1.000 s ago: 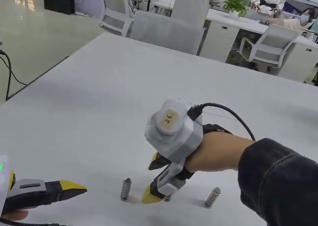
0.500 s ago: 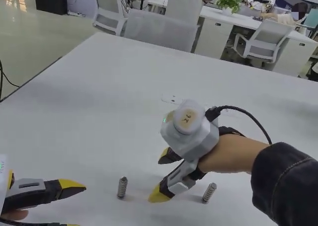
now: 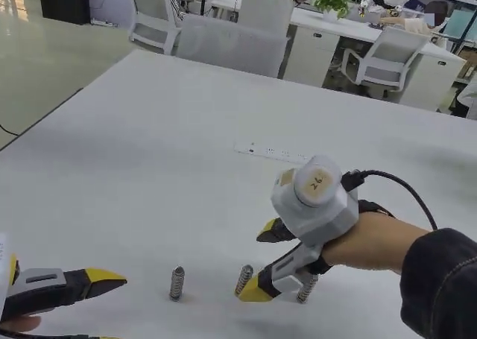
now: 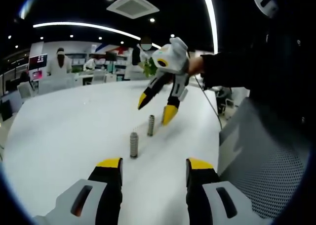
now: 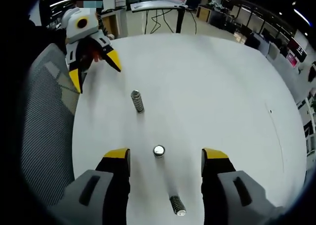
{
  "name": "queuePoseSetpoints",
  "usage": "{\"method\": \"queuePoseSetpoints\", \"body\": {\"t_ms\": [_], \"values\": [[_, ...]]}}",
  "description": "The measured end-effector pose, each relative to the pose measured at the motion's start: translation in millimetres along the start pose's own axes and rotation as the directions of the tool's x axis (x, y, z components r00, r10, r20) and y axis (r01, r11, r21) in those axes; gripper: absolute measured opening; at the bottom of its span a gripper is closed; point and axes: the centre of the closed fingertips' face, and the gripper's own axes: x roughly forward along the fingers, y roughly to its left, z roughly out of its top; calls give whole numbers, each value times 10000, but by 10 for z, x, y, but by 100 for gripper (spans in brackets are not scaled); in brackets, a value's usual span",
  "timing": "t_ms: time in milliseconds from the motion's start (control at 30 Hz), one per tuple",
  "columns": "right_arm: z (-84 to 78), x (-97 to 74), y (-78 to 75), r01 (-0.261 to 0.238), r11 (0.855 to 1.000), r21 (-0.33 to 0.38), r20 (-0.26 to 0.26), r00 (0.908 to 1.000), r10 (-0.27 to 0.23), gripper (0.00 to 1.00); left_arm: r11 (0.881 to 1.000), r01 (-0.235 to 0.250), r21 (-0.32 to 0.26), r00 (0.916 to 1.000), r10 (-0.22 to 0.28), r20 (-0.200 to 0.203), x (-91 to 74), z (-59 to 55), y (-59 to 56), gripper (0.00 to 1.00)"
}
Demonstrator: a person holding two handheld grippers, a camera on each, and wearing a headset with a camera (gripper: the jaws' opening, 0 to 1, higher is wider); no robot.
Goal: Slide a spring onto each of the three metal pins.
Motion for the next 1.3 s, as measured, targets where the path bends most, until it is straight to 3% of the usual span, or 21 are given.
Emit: {"method": "queuePoseSetpoints", "body": {"t_ms": [567,867,1300], "values": [[-232,-167,-115,781,9931,876,709,9939,-845,64,9999,99,72,9999,-98,-56,37,34,-22,47],[-352,-280,-150,1094,9838,1420,1216,9844,-1270,68,9999,108,17,9999,-107,-53,51,30,-13,48],[-505,-373,-42,1204,9751,1861,1878,9698,-1555,71,9999,71,-75,10000,-71,-23,54,23,5,50]]}}
